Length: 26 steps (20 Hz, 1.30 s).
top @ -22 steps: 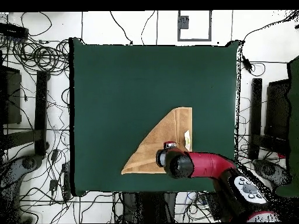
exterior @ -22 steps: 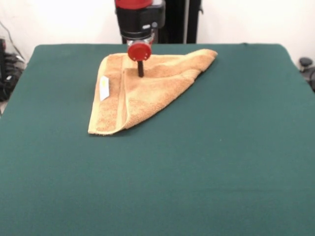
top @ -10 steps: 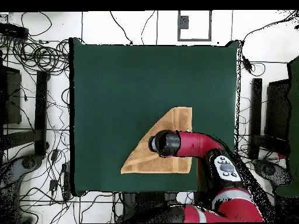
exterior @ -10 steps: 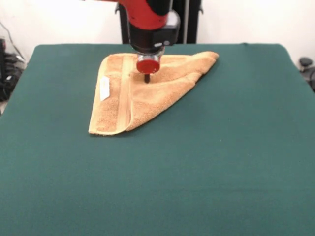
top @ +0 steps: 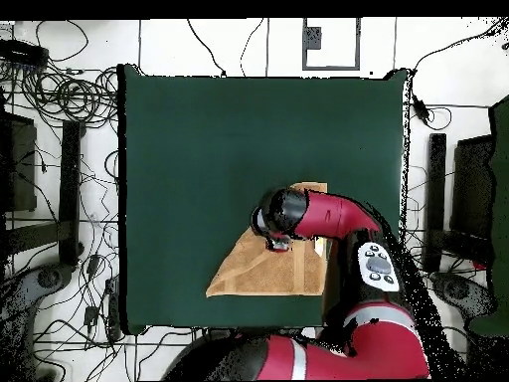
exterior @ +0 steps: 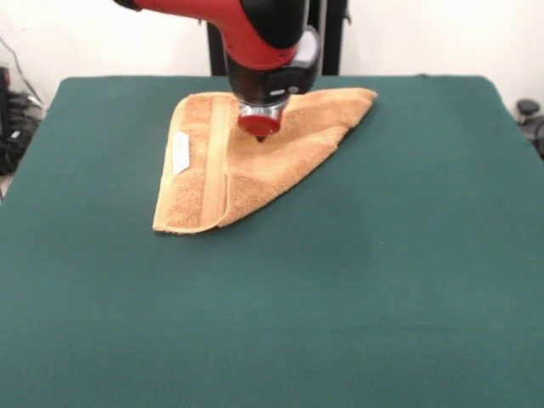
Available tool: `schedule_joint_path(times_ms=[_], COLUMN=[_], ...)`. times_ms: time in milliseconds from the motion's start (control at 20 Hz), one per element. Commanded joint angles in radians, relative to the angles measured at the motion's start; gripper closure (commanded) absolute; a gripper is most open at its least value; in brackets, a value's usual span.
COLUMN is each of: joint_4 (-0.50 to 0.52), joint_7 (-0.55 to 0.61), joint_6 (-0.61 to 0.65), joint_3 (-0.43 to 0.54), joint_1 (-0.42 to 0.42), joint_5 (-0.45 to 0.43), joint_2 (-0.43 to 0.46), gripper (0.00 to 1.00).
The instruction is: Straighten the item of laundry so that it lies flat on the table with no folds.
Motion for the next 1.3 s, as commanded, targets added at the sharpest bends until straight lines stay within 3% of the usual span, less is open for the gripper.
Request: schedule_joint_path(times_ms=[50, 450, 650, 950, 1100, 1300], joint_4=[-0.188, -0.406, -0.502, -0.77, -0.807, -0.809], joint_7=[0.239, 0.328, 0.377, 0.502, 0.525, 0.539], joint_6=[0.16, 0.317, 0.331, 0.374, 0.372, 0.412], joint_3=[-0.005, -0.06, -0.086, -0.137, -0.147, -0.129], joint_1=[0.071, 0.122, 0.157, 0.199, 0.212, 0.228], joint_5=[0.118, 0.201, 0.245, 0.317, 0.36, 0.426], joint_2=[0.014, 0.109, 0.163, 0.343, 0.372, 0.343], gripper=[1.0, 1.0, 1.0, 1.0, 1.0, 1.0])
